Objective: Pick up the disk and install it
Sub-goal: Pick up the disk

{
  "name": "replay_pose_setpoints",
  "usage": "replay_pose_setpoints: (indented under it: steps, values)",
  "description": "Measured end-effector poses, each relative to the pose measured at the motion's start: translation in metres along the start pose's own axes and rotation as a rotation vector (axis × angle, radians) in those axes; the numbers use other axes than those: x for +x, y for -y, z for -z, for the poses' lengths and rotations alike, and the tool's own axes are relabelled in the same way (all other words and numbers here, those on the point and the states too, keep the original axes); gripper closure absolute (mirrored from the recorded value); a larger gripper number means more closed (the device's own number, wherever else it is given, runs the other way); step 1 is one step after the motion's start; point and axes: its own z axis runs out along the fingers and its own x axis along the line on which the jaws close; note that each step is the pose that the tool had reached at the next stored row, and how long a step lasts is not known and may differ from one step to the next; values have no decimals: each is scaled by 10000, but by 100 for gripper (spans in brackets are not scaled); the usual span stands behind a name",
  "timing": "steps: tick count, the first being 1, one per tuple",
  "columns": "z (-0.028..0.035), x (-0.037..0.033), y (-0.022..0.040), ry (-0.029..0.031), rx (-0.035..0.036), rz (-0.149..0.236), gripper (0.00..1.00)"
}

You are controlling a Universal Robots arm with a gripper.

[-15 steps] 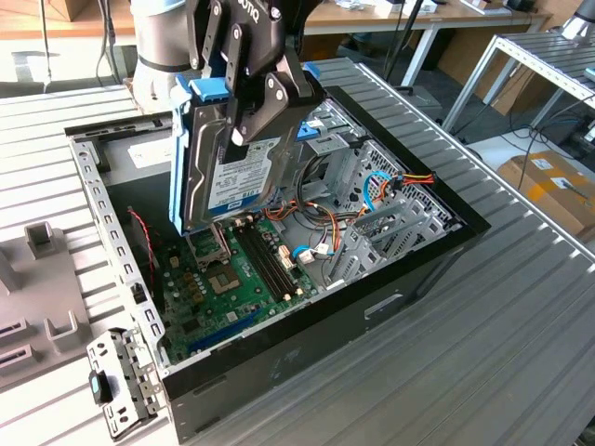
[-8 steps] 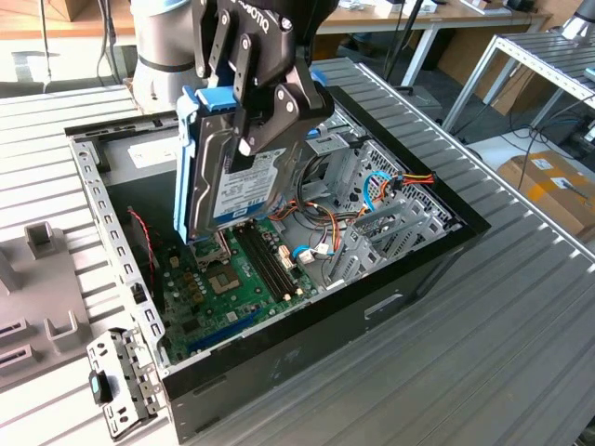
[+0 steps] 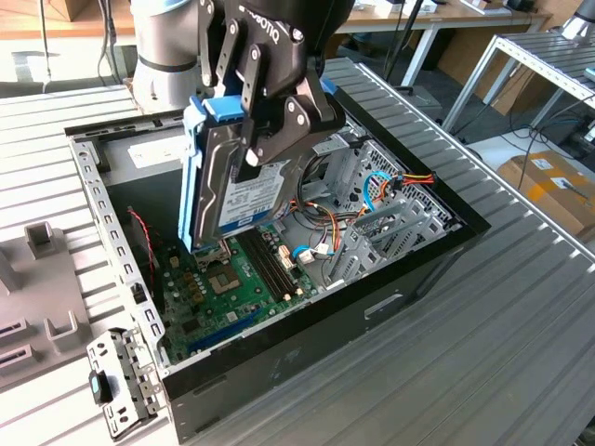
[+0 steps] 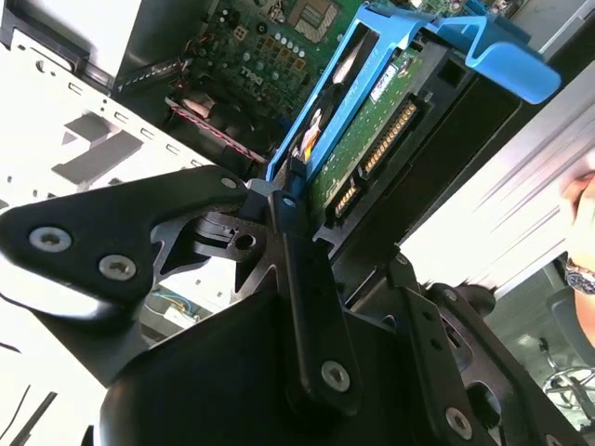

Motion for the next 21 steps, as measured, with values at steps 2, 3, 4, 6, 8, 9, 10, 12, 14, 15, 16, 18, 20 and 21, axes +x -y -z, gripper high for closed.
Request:
replay_pose_setpoints:
  steps: [2, 3, 4, 6, 8, 9, 10, 12, 14, 15, 16, 18, 20, 21]
  values:
    - [1, 18, -1, 0, 0, -1, 64]
    - [1, 19, -1, 1, 0, -2, 64]
    - [1, 19, 0, 1, 0, 0, 64]
    - [2, 20, 0, -1, 0, 0, 64]
    - [1, 20, 0, 0, 0, 0, 64]
    - [1, 21, 0, 0, 0, 0, 64]
    - [1, 21, 0, 0, 0, 0, 64]
    - [2, 22, 0, 0, 0, 0, 64]
    - [2, 23, 3, 0, 0, 1, 64]
    - [2, 23, 8, 1, 0, 2, 64]
    - [2, 23, 12, 1, 1, 1, 64]
    - [5, 23, 34, 0, 0, 1, 64]
    - [6, 23, 53, 0, 0, 0, 64]
    - [8, 24, 64, 0, 0, 0, 64]
